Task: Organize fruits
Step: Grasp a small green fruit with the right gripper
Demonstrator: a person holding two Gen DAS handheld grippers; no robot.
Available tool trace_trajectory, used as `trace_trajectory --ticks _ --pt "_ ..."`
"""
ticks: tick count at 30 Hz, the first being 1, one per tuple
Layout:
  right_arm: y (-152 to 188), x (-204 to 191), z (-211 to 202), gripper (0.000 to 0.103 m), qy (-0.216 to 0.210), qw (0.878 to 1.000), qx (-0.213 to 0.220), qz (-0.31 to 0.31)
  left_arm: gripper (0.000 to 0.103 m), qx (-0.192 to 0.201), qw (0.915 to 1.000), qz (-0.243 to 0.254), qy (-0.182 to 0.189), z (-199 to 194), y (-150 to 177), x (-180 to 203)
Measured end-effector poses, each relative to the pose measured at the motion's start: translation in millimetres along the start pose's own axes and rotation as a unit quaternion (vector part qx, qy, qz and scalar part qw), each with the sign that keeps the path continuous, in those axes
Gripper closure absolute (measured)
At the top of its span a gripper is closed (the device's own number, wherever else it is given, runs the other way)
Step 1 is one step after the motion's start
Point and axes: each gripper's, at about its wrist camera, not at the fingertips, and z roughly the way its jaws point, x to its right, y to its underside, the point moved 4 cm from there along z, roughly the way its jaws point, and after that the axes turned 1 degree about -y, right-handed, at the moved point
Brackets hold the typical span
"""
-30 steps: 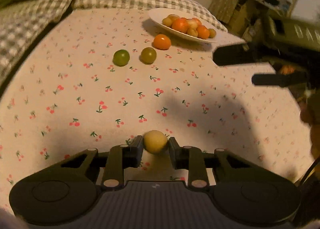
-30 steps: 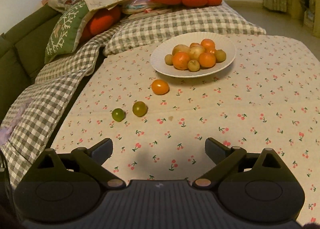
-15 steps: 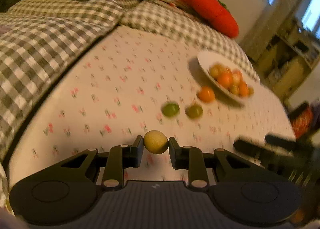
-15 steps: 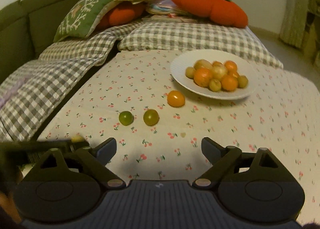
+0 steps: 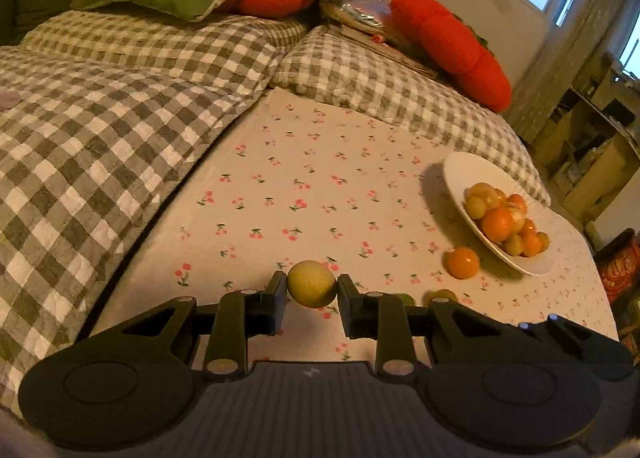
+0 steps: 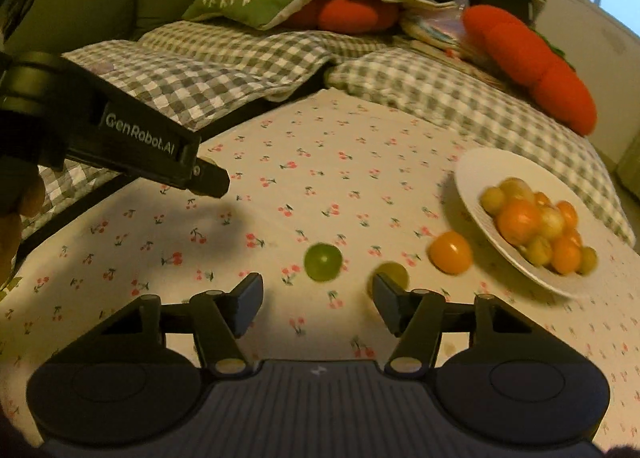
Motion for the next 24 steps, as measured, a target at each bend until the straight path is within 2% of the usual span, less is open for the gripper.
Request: trace_trajectory --ticks 4,8,11,14,15,24 --pt "-6 0 13 0.048 -0.001 1.0 0.003 0.0 0.091 -0.004 0.9999 -0.012 -0.001 1 -2 -8" --pt "-9 -7 27 0.048 -0.003 1.0 0.001 -0.025 0.091 -0.008 0.9998 -0.012 -0.011 4 -2 -11" --pt "-6 -9 39 0.053 -0.005 0.999 -0.015 -0.03 0.091 -0.012 0.9998 -0.009 -0.012 6 0 -10" --pt "-3 -7 43 0.066 -0.009 0.999 -0.02 -0.026 0.091 -0.018 0.9997 -0.001 -0.02 11 1 -9" --pt "-3 -6 42 0.081 -0.006 0.999 -0.022 -0.022 0.091 -0.02 0.9996 -0.001 -0.022 13 1 -10" --pt "-4 0 28 0.08 -0.014 1.0 -0.013 0.001 0.091 -0.019 0.9992 0.01 -0.034 16 3 -9"
